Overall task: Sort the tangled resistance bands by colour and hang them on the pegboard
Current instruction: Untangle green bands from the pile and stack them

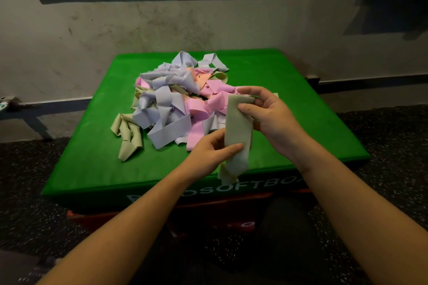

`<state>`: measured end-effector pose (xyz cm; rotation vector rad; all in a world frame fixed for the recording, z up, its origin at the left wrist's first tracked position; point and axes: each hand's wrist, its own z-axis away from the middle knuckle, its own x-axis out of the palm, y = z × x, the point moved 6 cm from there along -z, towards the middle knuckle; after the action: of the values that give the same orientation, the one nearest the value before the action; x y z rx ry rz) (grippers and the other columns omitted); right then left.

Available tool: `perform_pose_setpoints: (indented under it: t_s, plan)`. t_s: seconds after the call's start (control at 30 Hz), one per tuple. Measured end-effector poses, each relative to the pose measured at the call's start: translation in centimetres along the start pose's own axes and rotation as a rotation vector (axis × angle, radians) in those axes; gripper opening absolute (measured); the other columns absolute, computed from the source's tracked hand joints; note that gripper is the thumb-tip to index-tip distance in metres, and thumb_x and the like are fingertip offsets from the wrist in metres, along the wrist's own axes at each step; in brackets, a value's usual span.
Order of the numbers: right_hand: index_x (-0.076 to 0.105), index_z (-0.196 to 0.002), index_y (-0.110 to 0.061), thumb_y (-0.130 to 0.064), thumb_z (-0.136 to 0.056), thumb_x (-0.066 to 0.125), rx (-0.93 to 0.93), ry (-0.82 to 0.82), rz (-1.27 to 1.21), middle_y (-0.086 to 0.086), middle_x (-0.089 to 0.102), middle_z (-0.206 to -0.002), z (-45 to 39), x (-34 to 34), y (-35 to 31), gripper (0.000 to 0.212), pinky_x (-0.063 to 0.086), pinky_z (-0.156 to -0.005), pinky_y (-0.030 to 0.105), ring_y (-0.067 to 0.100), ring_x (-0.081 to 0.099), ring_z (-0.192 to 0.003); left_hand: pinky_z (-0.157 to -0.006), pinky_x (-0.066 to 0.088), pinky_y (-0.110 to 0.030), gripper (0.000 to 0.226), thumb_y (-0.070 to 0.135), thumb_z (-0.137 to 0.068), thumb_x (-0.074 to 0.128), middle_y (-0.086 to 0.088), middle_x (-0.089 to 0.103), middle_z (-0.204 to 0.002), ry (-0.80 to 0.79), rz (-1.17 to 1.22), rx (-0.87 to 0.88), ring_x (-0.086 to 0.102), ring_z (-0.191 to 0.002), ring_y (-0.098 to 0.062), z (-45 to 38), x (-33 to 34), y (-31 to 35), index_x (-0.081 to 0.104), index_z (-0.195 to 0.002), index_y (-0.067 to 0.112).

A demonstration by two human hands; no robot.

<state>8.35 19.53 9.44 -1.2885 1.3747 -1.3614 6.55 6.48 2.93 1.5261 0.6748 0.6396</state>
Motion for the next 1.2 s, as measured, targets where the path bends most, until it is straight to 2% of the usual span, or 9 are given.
perform_pose_setpoints:
  t_s: [0.2, 0.3, 0.4, 0.53, 0.63, 0.83, 0.97, 1.1, 1.2]
  plan:
    - [0.061, -0.110, -0.023, -0.012, -0.093, 0.065, 0.034, 0.120, -0.035, 0.001, 0.073, -0.101, -0.8, -0.6, 1.1, 0.021, 0.052, -0.061, 0.026, 0.012, 0.066, -0.080, -0.072, 0.056, -0.024, 0.018, 0.007, -0.099, 0.053, 0.000, 0.073, -0.098, 0.135, 0.082, -0.099, 0.069, -0.087, -0.010, -0.5, 0.0, -1.2, 0.061, -0.114, 0.013]
    - [0.060, -0.109, -0.025, -0.022, -0.093, 0.067, 0.074, 0.176, 0.041, 0.001, 0.073, -0.104, -0.4, -1.3, 2.7, 0.018, 0.051, -0.068, 0.030, 0.010, 0.067, -0.080, -0.073, 0.058, -0.030, 0.020, 0.013, -0.102, 0.050, -0.007, 0.071, -0.104, 0.285, 0.288, -0.138, 0.068, -0.090, -0.017, -0.9, -1.0, -1.4, 0.060, -0.119, 0.013]
    - [0.060, -0.108, -0.021, -0.021, -0.091, 0.068, 0.104, 0.099, 0.115, -0.001, 0.071, -0.102, 0.8, -1.2, 4.9, 0.019, 0.051, -0.076, 0.030, 0.006, 0.066, -0.085, -0.073, 0.058, -0.031, 0.023, 0.016, -0.105, 0.045, -0.009, 0.070, -0.110, 0.413, 0.473, -0.142, 0.067, -0.091, -0.019, -1.3, -2.5, -1.5, 0.056, -0.124, 0.011]
    - [0.056, -0.118, -0.031, -0.012, -0.083, 0.077, 0.123, -0.110, 0.225, 0.001, 0.068, -0.113, 2.6, 0.4, 7.7, 0.045, 0.052, -0.086, 0.024, 0.011, 0.066, -0.103, -0.069, 0.060, -0.030, 0.025, 0.016, -0.106, 0.041, -0.013, 0.066, -0.118, 0.516, 0.709, -0.157, 0.069, -0.094, -0.019, -1.3, -3.3, -1.6, 0.050, -0.129, 0.014]
    - [0.051, -0.125, -0.039, -0.007, -0.083, 0.076, 0.081, -0.074, 0.301, 0.009, 0.068, -0.111, 2.7, 0.5, 8.5, 0.058, 0.054, -0.088, 0.032, 0.022, 0.067, -0.101, -0.068, 0.061, -0.033, 0.029, 0.015, -0.106, 0.040, -0.010, 0.067, -0.118, 0.544, 0.786, -0.162, 0.070, -0.093, -0.019, -1.1, -3.2, -1.7, 0.047, -0.135, 0.013]
    - [0.065, -0.105, -0.016, -0.016, -0.082, 0.079, 0.125, -0.044, 0.288, 0.003, 0.069, -0.095, 3.1, 0.3, 8.5, 0.027, 0.054, -0.071, 0.022, 0.011, 0.065, -0.081, -0.058, 0.058, -0.033, 0.013, 0.025, -0.107, 0.040, -0.001, 0.065, -0.106, 0.579, 0.349, -0.175, 0.067, -0.094, -0.020, 0.1, -4.2, -1.8, 0.052, -0.108, 0.028]
    - [0.059, -0.100, -0.011, -0.015, -0.076, 0.083, 0.236, -0.059, 0.120, -0.001, 0.067, -0.088, 3.6, 0.6, 8.9, 0.034, 0.054, -0.070, 0.026, 0.011, 0.064, -0.080, -0.053, 0.057, -0.034, 0.013, 0.024, -0.106, 0.041, -0.002, 0.066, -0.101, 0.553, 0.256, -0.150, 0.068, -0.083, -0.019, 0.5, -3.9, -1.9, 0.051, -0.114, 0.025]
    - [0.052, -0.098, -0.012, -0.012, -0.067, 0.073, 0.304, -0.187, -0.378, 0.004, 0.066, -0.092, 3.9, 1.2, 8.6, 0.037, 0.055, -0.076, 0.030, 0.016, 0.064, -0.084, -0.052, 0.055, -0.031, 0.016, 0.024, -0.107, 0.041, -0.003, 0.067, -0.102, 0.578, 0.197, -0.122, 0.067, -0.081, -0.018, 0.5, -4.3, -1.7, 0.051, -0.118, 0.027]
    - [0.052, -0.099, -0.008, 0.005, -0.079, 0.064, 0.336, -0.218, -0.341, 0.006, 0.065, -0.093, 4.1, 0.6, 8.2, 0.027, 0.058, -0.074, 0.028, 0.016, 0.065, -0.085, -0.050, 0.053, -0.029, 0.012, 0.026, -0.107, 0.040, -0.005, 0.064, -0.102, 0.603, 0.188, -0.127, 0.066, -0.088, -0.022, 0.5, -4.9, -1.5, 0.050, -0.114, 0.025]
